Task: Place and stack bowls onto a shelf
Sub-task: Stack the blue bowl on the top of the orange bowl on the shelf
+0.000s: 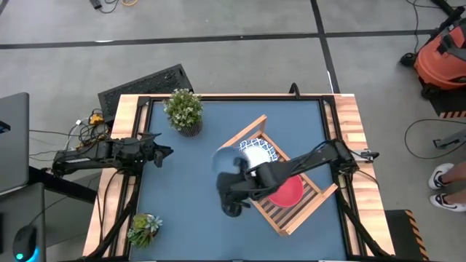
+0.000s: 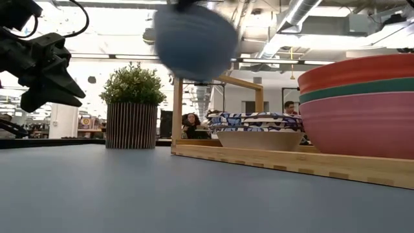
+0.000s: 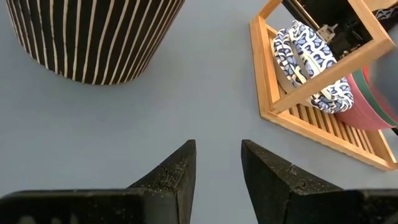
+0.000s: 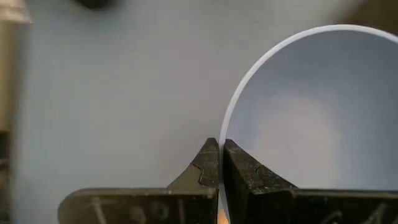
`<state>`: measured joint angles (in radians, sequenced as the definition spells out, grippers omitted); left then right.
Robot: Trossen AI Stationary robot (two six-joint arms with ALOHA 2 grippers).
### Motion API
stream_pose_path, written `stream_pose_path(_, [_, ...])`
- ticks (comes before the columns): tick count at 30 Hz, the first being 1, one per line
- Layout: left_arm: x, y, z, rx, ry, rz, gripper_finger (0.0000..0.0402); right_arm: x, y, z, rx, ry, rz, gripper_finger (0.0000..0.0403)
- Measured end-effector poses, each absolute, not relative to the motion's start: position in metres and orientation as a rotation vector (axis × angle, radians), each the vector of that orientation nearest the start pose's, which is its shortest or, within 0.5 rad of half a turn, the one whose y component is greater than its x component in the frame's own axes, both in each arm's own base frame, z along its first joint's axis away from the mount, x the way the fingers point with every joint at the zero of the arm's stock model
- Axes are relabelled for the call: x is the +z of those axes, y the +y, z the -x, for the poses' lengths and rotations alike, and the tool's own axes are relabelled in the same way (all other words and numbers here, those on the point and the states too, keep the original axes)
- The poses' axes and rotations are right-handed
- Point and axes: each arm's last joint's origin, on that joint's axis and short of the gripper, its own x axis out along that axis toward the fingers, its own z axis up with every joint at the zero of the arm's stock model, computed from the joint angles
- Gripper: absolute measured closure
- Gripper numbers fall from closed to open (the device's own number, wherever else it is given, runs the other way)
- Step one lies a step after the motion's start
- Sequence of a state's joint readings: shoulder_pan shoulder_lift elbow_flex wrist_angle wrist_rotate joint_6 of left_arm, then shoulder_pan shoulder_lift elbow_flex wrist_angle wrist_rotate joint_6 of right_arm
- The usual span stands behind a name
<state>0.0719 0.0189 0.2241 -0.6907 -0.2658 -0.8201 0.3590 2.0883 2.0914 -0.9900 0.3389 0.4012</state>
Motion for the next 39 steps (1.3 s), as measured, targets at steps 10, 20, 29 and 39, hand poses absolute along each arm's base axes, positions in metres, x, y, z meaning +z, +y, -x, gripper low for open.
stream_pose_path(10, [0.173,0.013,-0.068,0.510,0.321,0.748,0.0289,0.333,0.148,-0.346,-0.715,1.089,-0.312,0.0377])
stream_pose_path(20, [0.173,0.013,-0.068,0.518,0.316,0.755,0.0289,0.316,0.171,-0.332,-0.840,1.082,-0.532,0.0377])
stream_pose_path(29, [0.173,0.013,-0.068,0.520,0.314,0.759,0.0289,0.304,0.183,-0.328,-0.855,1.090,-0.611,0.0377])
stream_pose_path(39, [0.173,0.013,-0.067,0.521,0.313,0.759,0.0289,0.300,0.181,-0.326,-0.894,1.112,-0.604,0.0342])
